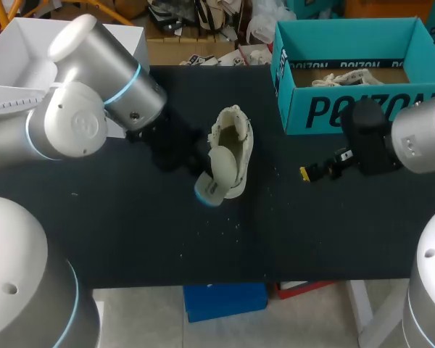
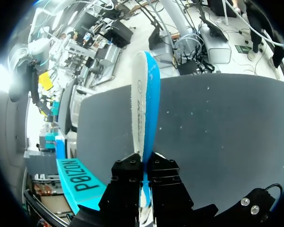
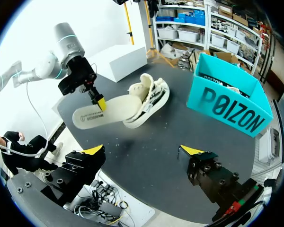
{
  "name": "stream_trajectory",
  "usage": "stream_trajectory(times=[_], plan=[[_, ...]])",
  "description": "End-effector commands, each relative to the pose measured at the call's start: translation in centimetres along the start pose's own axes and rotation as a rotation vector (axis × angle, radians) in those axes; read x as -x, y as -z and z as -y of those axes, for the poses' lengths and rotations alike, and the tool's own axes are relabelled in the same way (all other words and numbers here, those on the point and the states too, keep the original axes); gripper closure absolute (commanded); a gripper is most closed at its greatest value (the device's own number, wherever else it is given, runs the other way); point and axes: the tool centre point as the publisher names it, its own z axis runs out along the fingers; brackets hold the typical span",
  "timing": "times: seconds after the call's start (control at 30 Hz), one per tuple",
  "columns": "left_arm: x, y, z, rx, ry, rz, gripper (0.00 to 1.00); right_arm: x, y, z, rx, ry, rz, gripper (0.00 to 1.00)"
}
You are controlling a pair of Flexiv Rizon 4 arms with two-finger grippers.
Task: Take the shoe out of the shoebox, open the shoe tongue, remove and reinsert the insole, then place the shoe into the shoebox
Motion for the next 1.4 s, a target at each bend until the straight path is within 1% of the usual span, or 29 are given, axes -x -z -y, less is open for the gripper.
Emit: stream_trajectory(times=[0.03, 0.3, 0.53, 0.67, 0.87, 1.03, 1.13, 1.4], plan=[[0.4, -0.8, -1.3, -0.006, -0.003, -0.003, 1.00, 0.0, 0.0, 0.1, 0.002, 0.000, -0.002, 0.00], [0.7, -1.7, -2.7, 0.019, -0.011, -0.018, 1.00, 0.0, 0.0, 0.1, 0.002, 0.000, -0.002, 0.00], [1.1, -2.7, -4.1, 0.016, -0.020, -0.017, 1.00, 0.0, 0.0, 0.1, 0.002, 0.000, -0.002, 0.00], [1.1, -3.0, -4.9, 0.037, -0.021, -0.020, 1.00, 0.0, 0.0, 0.1, 0.002, 0.000, -0.002, 0.00], [0.8, -2.9, -6.2, 0.064, -0.011, 0.007, 1.00, 0.0, 0.0, 0.1, 0.002, 0.000, -0.002, 0.00], [0.5, -3.3, -7.2, 0.073, 0.007, 0.020, 1.00, 0.0, 0.0, 0.1, 0.002, 0.000, -0.002, 0.00], [0.3, -3.7, -8.2, 0.076, 0.029, 0.038, 1.00, 0.0, 0.0, 0.1, 0.002, 0.000, -0.002, 0.00], [0.8, -4.2, -10.3, 0.107, 0.078, 0.080, 1.00, 0.0, 0.0, 0.1, 0.002, 0.000, -0.002, 0.00]])
